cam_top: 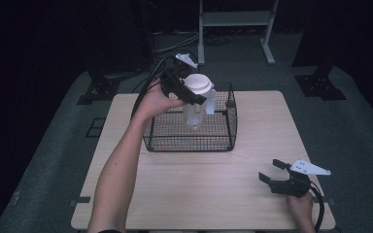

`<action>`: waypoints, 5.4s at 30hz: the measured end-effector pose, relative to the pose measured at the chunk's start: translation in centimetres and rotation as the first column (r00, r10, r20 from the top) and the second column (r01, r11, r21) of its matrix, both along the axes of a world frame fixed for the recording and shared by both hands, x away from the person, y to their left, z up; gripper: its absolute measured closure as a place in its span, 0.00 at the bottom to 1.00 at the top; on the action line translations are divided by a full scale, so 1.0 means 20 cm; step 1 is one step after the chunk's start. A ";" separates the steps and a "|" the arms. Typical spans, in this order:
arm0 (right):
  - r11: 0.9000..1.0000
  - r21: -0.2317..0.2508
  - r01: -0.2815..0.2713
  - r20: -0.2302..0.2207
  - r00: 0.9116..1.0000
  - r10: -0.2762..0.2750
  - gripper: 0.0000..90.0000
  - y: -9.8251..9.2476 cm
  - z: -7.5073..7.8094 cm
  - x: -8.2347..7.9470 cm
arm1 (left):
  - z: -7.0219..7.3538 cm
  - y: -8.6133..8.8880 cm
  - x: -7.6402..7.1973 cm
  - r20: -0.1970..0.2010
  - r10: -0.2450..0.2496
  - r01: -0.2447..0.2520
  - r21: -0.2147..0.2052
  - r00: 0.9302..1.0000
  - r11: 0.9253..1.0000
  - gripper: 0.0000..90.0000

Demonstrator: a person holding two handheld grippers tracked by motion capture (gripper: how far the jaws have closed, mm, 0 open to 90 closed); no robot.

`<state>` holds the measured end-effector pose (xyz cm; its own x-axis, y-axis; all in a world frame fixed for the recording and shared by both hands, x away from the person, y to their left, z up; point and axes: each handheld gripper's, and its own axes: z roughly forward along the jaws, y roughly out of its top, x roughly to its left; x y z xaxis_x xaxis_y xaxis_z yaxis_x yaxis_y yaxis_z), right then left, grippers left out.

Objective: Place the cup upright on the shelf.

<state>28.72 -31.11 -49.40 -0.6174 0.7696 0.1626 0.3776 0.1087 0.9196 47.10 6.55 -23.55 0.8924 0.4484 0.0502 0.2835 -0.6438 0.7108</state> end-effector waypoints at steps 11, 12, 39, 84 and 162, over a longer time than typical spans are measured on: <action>1.000 0.009 0.002 0.002 1.000 -0.002 0.14 -0.01 0.00 0.00 | -0.12 -0.02 0.10 -0.034 0.036 -0.036 0.014 0.999 0.999 0.06; 1.000 0.009 0.002 0.003 1.000 -0.002 0.14 -0.01 0.00 0.00 | -0.13 -0.02 0.11 -0.038 0.041 -0.040 0.014 0.998 0.999 0.06; 1.000 0.021 0.003 0.005 1.000 -0.003 0.14 -0.01 0.00 0.00 | -0.46 -0.06 0.22 -0.082 0.102 -0.099 0.046 0.991 0.994 0.06; 1.000 -0.002 -0.007 0.005 1.000 0.007 0.14 0.00 0.00 0.00 | -0.61 -0.06 0.18 -0.031 0.125 -0.124 0.032 0.992 0.992 0.05; 0.999 -0.039 0.007 -0.006 1.000 -0.007 0.14 0.02 0.00 0.00 | -0.62 0.29 -0.13 0.011 0.113 -0.112 -0.037 0.994 0.993 0.00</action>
